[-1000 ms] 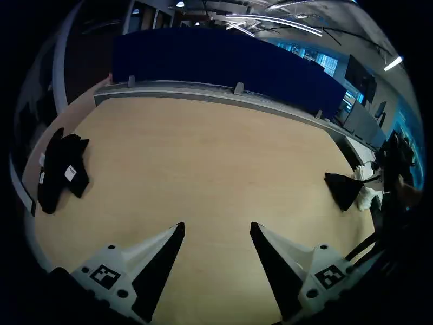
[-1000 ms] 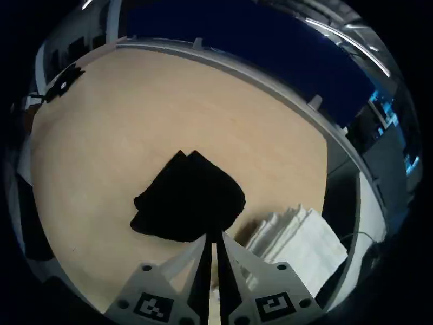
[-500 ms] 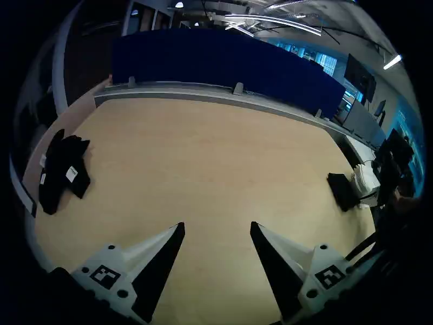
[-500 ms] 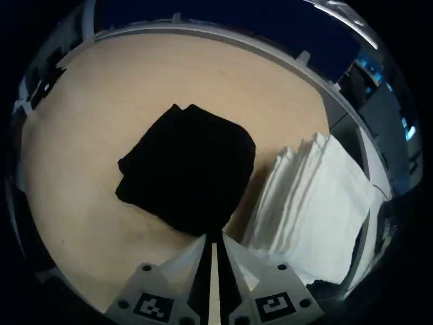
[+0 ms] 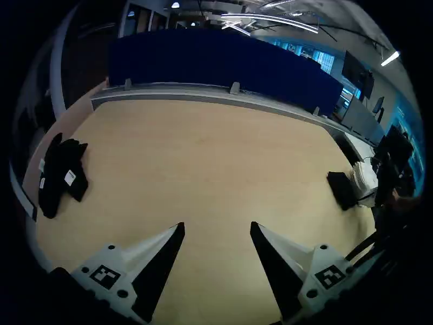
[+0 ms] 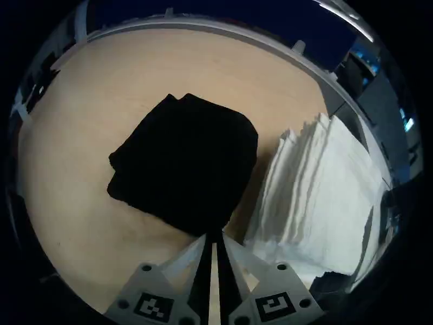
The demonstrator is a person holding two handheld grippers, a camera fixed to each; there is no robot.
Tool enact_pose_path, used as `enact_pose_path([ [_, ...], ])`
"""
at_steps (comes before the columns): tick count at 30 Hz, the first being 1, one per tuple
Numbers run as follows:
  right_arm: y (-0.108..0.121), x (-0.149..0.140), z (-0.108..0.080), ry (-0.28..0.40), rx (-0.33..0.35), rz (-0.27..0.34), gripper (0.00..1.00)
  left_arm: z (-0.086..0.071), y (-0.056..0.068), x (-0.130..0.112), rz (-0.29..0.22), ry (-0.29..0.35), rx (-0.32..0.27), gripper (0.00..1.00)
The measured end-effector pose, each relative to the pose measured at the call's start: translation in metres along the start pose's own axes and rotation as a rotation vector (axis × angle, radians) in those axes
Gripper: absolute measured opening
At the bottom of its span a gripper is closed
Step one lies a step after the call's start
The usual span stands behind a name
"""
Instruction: Fold towel
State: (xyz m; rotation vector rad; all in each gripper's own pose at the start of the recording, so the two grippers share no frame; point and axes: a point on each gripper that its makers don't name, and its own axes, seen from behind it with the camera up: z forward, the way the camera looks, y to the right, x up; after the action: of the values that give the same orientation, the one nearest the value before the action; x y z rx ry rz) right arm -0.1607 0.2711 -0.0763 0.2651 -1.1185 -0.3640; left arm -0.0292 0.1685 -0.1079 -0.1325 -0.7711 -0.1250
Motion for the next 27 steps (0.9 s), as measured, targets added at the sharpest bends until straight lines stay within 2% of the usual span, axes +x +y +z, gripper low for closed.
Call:
enact_pose_path([
  [5,0.001,0.000,-0.002,0.000,-0.010,-0.001,0.06,0.003,0.000,0.000,0.003,-0.002,-0.001,0.89],
  [8,0.003,0.002,-0.005,0.008,-0.023,-0.007,0.10,0.004,0.000,0.001,0.004,-0.002,-0.004,0.89],
  [15,0.004,0.003,-0.015,0.016,-0.047,-0.045,0.39,0.005,0.003,0.002,0.007,-0.002,-0.013,0.89],
  [21,0.001,0.005,-0.020,0.014,-0.059,-0.084,0.43,0.006,0.006,0.002,0.010,-0.003,-0.021,0.89],
  [24,-0.001,0.010,-0.022,0.021,-0.057,-0.096,0.55,0.006,0.006,0.003,0.012,-0.003,-0.021,0.89],
  [27,-0.003,0.017,-0.024,0.033,-0.059,-0.104,0.62,0.006,0.005,0.003,0.008,-0.001,-0.020,0.89],
])
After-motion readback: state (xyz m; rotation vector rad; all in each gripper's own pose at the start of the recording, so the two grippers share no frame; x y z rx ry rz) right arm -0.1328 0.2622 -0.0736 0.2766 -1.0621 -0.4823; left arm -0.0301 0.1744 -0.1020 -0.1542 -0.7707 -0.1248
